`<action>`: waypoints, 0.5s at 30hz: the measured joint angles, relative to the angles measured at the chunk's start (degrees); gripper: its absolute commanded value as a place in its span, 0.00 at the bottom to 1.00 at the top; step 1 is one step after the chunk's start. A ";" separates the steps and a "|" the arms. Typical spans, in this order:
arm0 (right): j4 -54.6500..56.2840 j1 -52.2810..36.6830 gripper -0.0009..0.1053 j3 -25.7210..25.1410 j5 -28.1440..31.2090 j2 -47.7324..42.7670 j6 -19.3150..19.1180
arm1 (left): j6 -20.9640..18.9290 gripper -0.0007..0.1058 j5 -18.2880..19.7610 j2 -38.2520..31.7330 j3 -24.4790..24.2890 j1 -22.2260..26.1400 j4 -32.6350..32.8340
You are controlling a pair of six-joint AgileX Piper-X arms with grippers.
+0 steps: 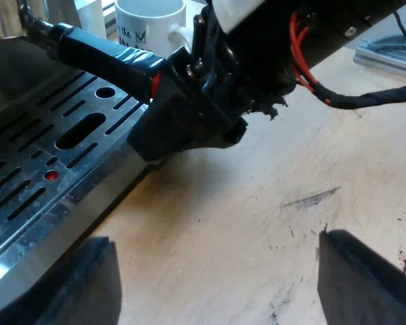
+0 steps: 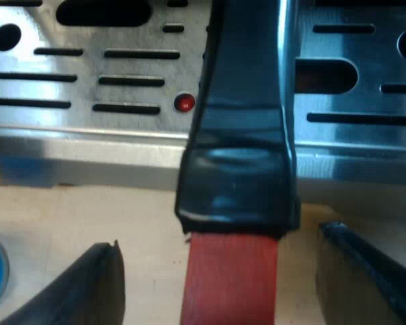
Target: Grind coffee beans and then tamp
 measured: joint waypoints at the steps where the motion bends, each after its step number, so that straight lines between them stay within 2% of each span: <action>1: -0.14 -0.07 0.59 0.00 -0.01 0.15 0.00 | 0.00 0.60 0.00 0.00 0.00 0.00 0.00; 15: -1.34 -2.08 0.59 0.00 -0.24 1.12 0.00 | 0.00 0.60 0.00 0.00 0.00 0.00 0.00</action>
